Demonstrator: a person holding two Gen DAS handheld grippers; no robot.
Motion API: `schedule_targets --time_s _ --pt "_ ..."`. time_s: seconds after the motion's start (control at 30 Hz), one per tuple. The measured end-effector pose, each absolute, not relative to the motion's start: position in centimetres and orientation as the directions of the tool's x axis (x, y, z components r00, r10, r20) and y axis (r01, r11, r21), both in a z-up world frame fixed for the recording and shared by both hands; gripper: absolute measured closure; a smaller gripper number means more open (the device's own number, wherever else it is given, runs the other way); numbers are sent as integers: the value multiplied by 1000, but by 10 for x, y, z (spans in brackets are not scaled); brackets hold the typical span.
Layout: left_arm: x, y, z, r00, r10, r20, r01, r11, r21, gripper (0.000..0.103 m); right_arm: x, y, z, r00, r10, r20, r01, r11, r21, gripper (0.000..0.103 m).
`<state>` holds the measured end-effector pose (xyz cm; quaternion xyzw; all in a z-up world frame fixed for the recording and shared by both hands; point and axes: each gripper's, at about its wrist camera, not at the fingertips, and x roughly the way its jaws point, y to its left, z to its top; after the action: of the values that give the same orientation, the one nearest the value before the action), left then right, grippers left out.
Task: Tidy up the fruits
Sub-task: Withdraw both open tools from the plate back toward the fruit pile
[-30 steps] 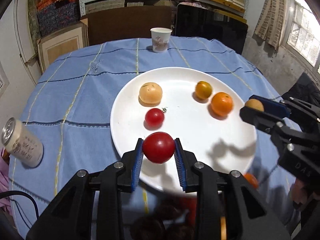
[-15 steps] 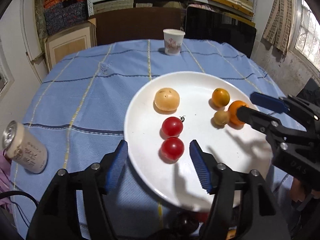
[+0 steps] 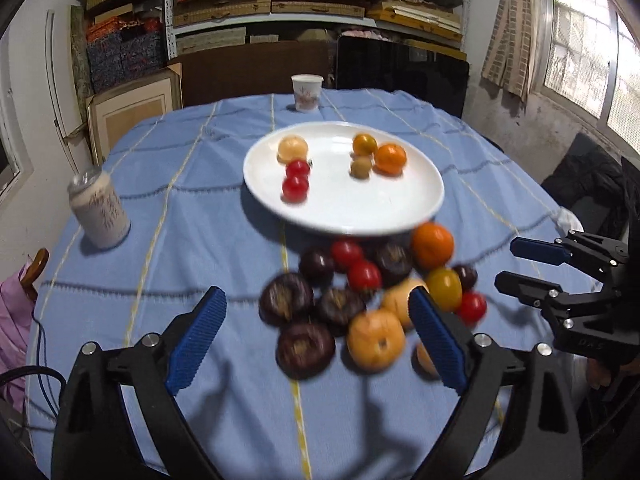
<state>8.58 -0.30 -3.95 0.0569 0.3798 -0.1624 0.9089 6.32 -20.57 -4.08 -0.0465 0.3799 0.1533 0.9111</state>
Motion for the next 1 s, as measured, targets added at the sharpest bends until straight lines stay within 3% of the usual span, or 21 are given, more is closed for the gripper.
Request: schedule_targets --time_s 0.57,0.87,1.0 --pt "52 0 -67 619 -229 -751 319 947 -26 13 64 -179 -76 626 171 -761 -268 963 -5 55" --pt "53 -11 -71 609 -225 -761 336 942 -10 13 74 -184 -86 568 233 -789 -277 957 84 71" --pt "59 -7 -73 609 -206 -766 312 950 -8 13 69 -180 -84 579 233 -781 -290 954 69 72"
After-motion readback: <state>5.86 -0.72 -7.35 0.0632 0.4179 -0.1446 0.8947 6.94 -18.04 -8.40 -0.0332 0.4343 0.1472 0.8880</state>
